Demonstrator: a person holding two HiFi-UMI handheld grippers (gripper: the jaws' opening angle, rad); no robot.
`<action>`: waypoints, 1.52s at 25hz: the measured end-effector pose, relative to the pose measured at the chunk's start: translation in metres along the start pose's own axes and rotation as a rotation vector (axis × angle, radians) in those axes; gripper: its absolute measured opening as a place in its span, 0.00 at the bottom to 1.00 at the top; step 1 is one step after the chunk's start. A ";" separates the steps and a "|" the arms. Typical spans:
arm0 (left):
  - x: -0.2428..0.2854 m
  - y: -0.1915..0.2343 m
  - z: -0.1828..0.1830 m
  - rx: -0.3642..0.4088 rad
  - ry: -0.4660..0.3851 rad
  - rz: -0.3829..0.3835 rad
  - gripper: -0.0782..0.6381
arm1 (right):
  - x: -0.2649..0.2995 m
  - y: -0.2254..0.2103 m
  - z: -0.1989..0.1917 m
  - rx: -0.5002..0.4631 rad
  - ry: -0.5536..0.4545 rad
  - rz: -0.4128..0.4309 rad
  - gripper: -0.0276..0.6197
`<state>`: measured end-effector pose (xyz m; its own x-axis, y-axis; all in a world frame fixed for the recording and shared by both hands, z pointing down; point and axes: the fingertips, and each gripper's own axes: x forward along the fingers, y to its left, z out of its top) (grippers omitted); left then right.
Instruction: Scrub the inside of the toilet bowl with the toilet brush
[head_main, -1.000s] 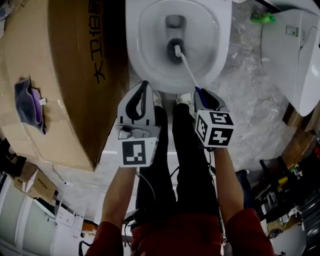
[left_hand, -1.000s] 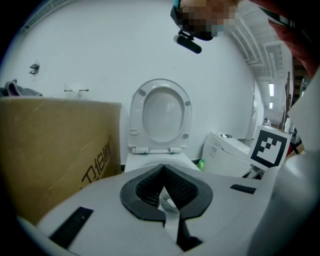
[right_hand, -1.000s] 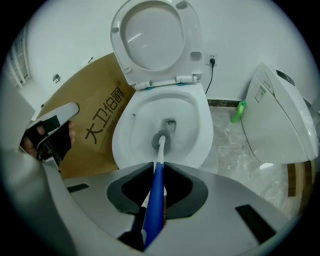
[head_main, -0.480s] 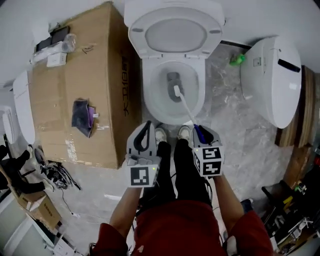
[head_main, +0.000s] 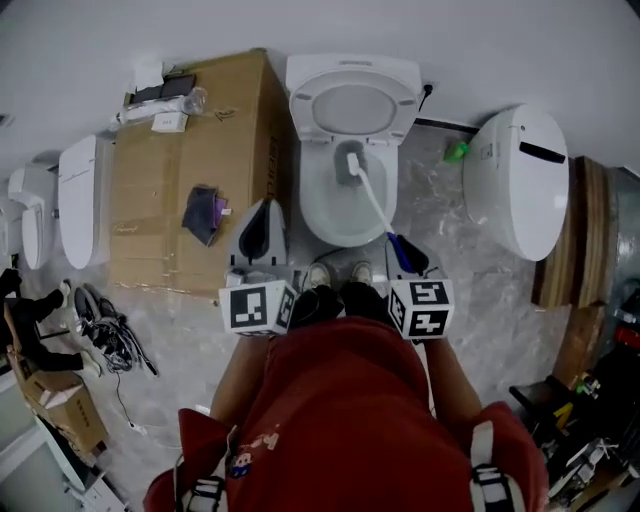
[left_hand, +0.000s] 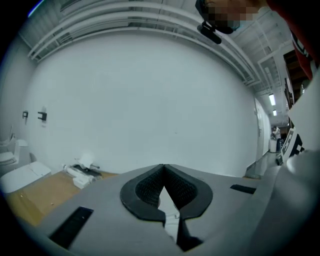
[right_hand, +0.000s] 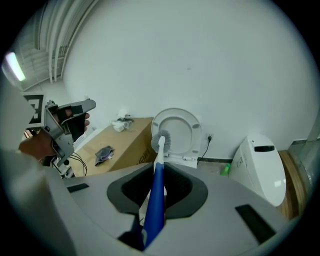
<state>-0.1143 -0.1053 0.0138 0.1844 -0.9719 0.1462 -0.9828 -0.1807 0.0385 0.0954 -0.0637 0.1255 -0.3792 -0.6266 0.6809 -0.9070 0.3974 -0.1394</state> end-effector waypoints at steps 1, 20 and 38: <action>-0.002 0.005 0.012 0.013 -0.023 0.002 0.13 | -0.007 0.003 0.011 -0.006 -0.030 -0.002 0.14; -0.018 0.026 0.064 0.034 -0.130 0.045 0.13 | -0.065 -0.022 0.094 0.021 -0.303 -0.090 0.14; -0.027 0.020 0.059 0.034 -0.123 0.040 0.13 | -0.077 -0.028 0.095 0.010 -0.330 -0.117 0.14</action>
